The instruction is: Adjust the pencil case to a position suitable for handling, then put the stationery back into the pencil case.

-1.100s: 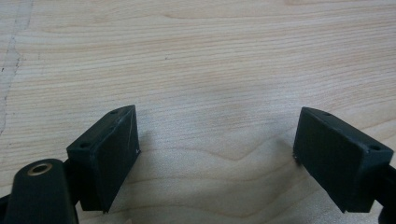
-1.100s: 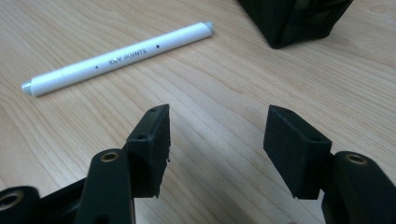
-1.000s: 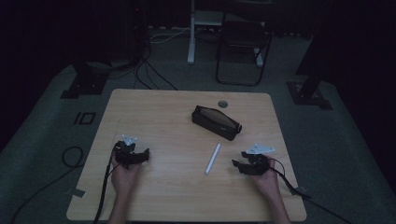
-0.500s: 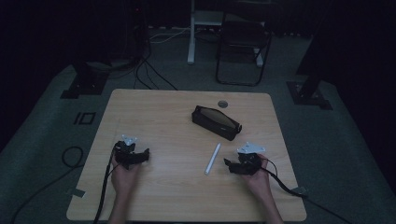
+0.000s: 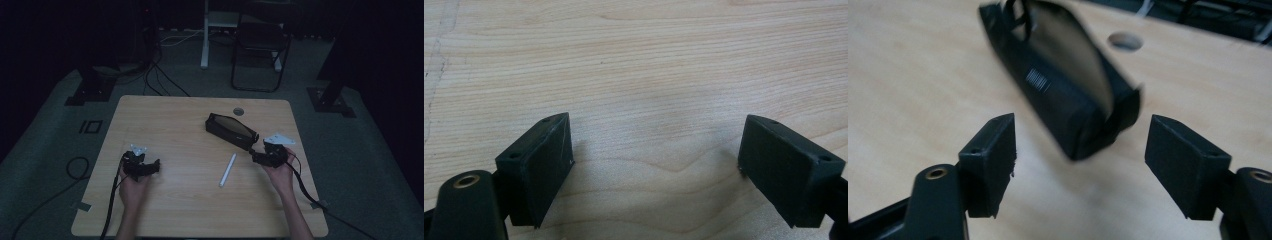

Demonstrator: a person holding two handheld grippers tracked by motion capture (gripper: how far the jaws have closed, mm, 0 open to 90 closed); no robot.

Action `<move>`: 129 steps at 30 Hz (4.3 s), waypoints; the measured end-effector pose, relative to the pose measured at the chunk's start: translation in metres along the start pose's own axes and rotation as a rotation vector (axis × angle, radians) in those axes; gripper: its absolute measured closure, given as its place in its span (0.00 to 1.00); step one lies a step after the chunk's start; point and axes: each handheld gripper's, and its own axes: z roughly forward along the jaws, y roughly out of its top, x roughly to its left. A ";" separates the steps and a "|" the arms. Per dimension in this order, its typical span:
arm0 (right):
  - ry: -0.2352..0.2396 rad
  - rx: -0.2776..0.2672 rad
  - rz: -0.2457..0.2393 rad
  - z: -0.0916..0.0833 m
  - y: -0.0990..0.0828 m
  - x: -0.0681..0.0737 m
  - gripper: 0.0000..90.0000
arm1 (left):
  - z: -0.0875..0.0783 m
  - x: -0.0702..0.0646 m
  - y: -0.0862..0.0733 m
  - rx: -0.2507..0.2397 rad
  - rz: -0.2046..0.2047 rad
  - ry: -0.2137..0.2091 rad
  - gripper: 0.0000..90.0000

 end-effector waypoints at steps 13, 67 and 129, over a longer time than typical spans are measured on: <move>-0.027 -0.021 0.069 0.038 0.032 -0.027 0.40 | 0.000 0.000 0.000 0.000 0.001 0.000 0.16; 0.126 -0.020 -0.048 0.047 0.034 -0.004 0.39 | 0.000 0.000 0.000 0.000 0.001 0.000 0.16; 0.126 0.184 -0.078 0.037 -0.044 0.106 0.35 | 0.000 0.000 0.000 0.000 0.000 0.000 0.16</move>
